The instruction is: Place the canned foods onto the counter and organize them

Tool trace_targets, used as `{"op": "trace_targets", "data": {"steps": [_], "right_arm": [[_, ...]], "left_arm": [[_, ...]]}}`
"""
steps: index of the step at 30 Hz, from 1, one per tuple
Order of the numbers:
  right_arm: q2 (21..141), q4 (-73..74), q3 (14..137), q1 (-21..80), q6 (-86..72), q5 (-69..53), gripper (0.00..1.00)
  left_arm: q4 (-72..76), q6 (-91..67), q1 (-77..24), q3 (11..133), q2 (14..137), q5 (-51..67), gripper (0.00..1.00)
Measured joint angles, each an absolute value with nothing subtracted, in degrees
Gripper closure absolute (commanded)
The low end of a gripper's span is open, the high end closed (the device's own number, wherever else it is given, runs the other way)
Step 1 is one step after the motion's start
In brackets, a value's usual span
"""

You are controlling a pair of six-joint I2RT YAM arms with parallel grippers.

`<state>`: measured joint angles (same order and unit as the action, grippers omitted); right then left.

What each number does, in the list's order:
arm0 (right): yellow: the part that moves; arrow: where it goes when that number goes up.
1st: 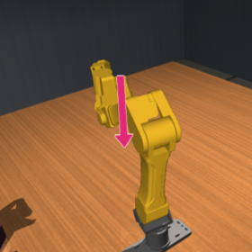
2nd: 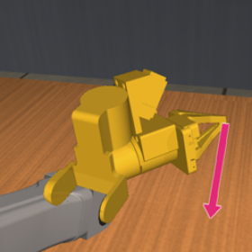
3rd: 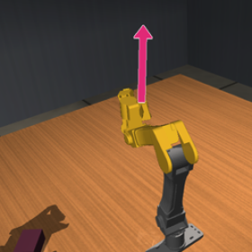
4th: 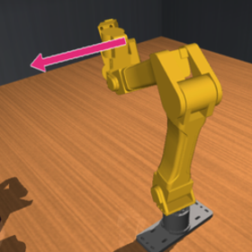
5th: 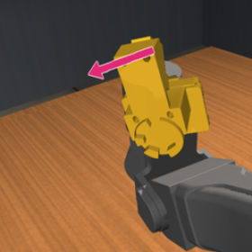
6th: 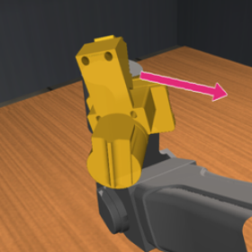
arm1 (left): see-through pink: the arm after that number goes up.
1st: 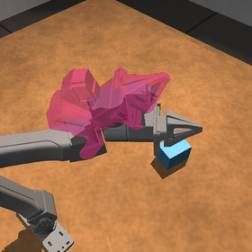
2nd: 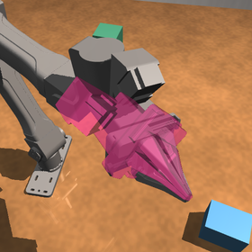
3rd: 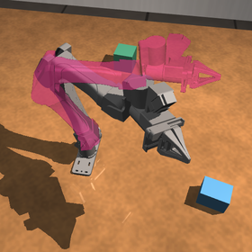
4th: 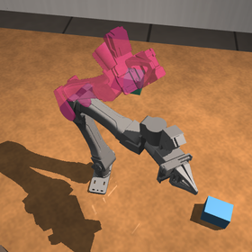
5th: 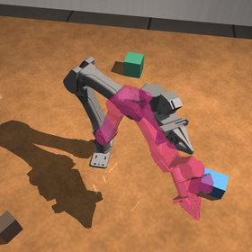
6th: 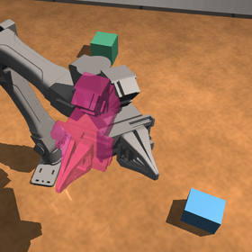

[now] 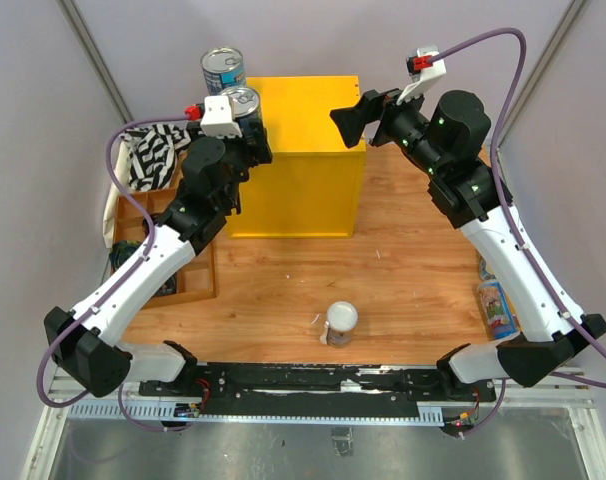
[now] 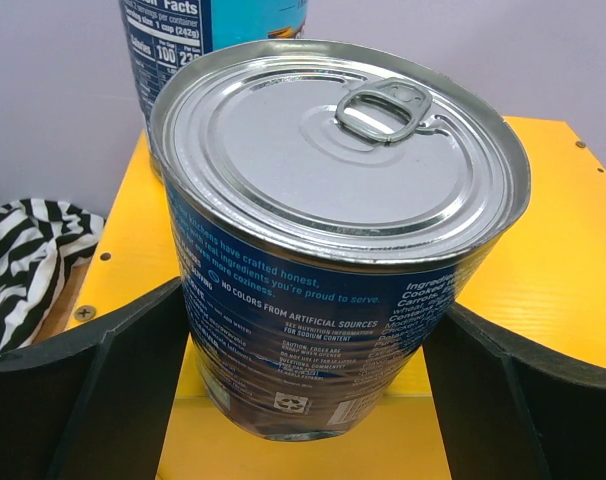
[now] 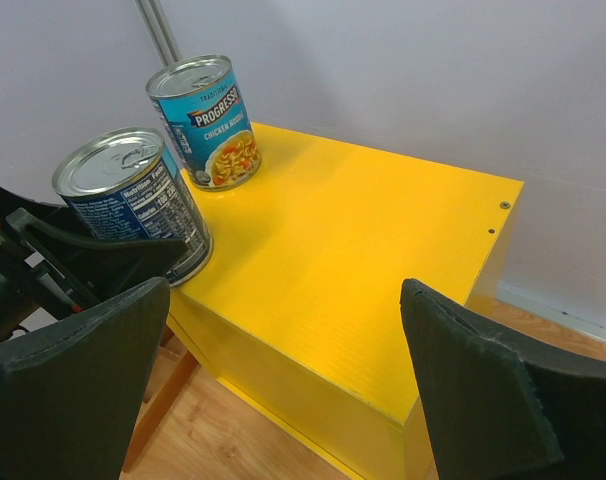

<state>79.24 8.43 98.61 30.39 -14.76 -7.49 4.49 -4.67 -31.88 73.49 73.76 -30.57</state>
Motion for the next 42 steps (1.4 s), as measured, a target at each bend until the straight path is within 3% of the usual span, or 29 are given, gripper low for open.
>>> {"op": "trace_targets", "data": {"steps": [42], "right_arm": [[79.3,10.6,98.6,30.4,-13.5,-7.5,0.02]], "left_arm": [[5.3,-4.8,-17.5,69.7,70.0,-10.0,0.11]]}}
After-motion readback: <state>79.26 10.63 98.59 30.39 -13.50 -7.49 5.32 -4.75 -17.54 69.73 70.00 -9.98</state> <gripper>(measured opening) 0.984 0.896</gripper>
